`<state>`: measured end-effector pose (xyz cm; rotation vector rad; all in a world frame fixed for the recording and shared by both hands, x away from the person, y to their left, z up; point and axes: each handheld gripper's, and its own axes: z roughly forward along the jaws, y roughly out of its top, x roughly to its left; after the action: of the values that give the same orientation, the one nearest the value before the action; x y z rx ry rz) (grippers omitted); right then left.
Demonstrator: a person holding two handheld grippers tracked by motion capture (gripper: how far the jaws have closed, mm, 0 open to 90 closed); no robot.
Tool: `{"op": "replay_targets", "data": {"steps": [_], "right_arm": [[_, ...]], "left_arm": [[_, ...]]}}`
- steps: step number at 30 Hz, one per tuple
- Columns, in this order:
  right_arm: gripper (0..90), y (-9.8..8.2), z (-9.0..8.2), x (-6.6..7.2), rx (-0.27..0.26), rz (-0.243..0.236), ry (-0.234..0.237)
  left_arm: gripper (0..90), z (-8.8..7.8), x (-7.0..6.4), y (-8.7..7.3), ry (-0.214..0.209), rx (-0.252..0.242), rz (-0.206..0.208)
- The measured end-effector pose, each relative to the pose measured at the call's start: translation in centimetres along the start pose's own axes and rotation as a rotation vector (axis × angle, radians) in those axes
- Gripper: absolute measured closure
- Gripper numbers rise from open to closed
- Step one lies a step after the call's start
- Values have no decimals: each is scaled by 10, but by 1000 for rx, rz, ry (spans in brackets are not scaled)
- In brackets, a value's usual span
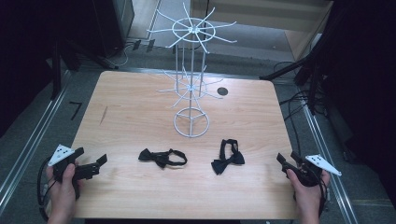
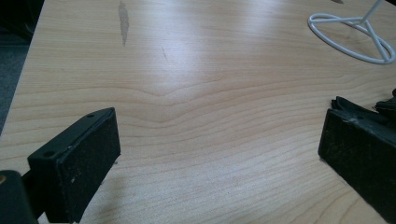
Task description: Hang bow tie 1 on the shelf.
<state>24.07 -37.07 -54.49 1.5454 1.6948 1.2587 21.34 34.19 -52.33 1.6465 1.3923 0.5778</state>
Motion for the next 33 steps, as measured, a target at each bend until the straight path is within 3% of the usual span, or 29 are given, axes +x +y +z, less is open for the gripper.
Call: {"op": "replay_targets", "data": {"steps": [3, 5, 11, 17, 19, 25, 26, 33], "right_arm": [[372, 2, 3, 4, -3, -7, -1], [426, 3, 3, 7, 0, 11, 31], [429, 9, 5, 24, -15, -10, 51], [429, 10, 14, 41, 9, -36, 60], [433, 11, 18, 54, 14, -63, 54], [436, 12, 22, 71, 8, -55, 64], [435, 12, 26, 78, 23, -68, 69], [430, 11, 34, 95, 37, -91, 87]], "left_arm": [[0, 0, 0, 0, 2, 1, 3], [0, 0, 0, 0, 6, 2, 6], [0, 0, 0, 0, 5, 3, 5], [0, 0, 0, 0, 4, 2, 5], [0, 0, 0, 0, 5, 3, 5], [0, 0, 0, 0, 3, 3, 5], [0, 0, 0, 0, 3, 3, 6], [0, 0, 0, 0, 2, 4, 5]]}}
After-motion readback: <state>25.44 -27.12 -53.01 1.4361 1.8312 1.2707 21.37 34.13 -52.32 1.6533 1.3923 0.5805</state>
